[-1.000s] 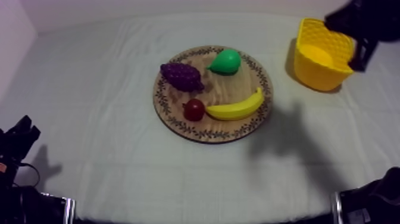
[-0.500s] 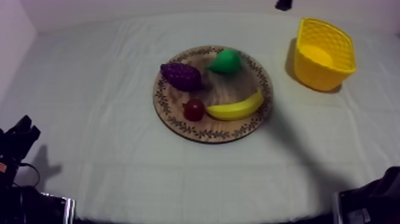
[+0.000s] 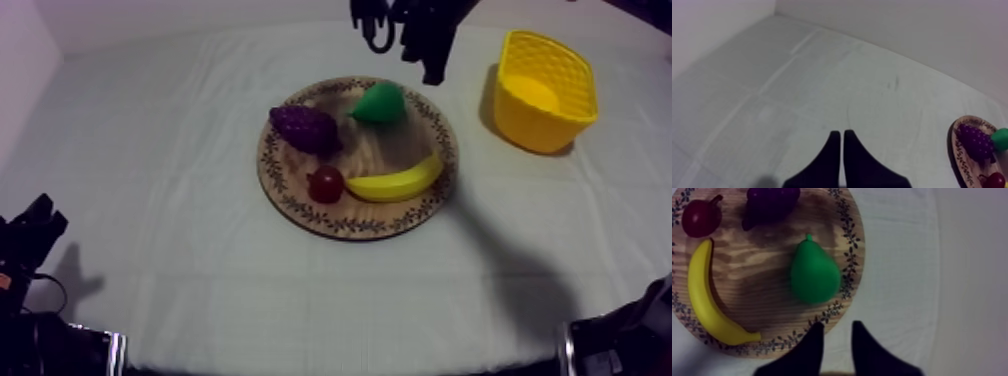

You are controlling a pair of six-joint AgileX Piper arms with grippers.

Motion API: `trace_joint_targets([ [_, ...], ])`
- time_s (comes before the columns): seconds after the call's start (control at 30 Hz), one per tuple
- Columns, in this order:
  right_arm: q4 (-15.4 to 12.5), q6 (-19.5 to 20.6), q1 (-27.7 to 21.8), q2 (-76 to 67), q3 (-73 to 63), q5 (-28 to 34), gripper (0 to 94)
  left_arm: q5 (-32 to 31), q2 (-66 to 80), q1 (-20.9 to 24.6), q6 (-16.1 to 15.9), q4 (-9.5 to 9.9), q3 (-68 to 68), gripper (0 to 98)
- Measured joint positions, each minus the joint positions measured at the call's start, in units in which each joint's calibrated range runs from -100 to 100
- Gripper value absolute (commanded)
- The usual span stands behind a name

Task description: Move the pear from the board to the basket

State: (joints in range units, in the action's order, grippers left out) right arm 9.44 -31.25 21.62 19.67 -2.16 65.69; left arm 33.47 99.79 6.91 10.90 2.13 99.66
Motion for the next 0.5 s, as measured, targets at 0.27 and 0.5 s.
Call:
trace_joint_targets([
  [0.27,-2.4,-0.84,-0.65,-0.28,0.43,-3.72,88.3,0.0,0.0,0.0,0.0,0.0,0.0,0.1],
  [0.5,-3.75,-1.4,-0.41,1.64,-1.37,-2.9,86.6,0.0,0.0,0.0,0.0,0.0,0.0,0.1],
])
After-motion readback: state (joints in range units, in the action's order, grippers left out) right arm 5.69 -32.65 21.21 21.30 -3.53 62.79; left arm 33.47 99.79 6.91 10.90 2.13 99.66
